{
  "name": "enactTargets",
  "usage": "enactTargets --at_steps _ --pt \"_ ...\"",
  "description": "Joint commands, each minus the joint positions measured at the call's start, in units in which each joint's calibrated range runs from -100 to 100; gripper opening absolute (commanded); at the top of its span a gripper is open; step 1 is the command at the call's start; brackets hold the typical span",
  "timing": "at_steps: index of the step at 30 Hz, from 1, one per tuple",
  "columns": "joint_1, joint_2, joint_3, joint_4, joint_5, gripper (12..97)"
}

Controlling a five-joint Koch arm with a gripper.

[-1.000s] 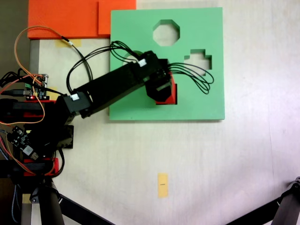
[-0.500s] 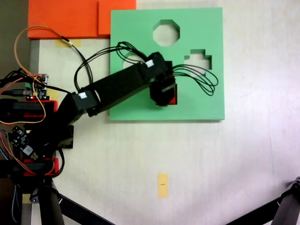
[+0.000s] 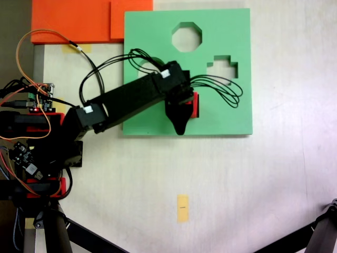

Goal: Put the square block into the corresponding hole

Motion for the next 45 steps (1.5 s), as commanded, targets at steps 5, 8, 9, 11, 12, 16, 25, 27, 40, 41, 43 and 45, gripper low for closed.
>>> enactTargets --at_steps 5,8,9,11,12,16,25,27,40,41,43,45 --pt "-1.3 -33.3 1.8 -3.2 -10.7 81.2" --pt "-2.4 -47.7 3.5 -3.2 -16.9 81.1" --pt "-3.2 -52.5 3.6 -3.2 -19.2 81.1" --pt "-4.3 -60.8 3.6 -0.7 -24.6 79.7" --pt "-5.4 -64.9 3.6 1.9 -26.9 73.9" --pt "-12.6 -72.9 3.6 13.7 -35.0 67.4" --pt "-17.2 -90.0 -23.6 30.0 -49.1 62.9" --pt "-18.1 -100.9 -43.2 47.4 -49.4 53.5" --pt "-14.6 -102.6 -118.0 102.5 -57.2 48.9" --pt "-14.2 -102.6 -123.0 106.4 -57.7 48.9" --pt "-13.4 -102.6 -129.4 108.2 -57.9 48.9" --pt "-13.4 -102.6 -132.8 108.1 -57.9 48.9"
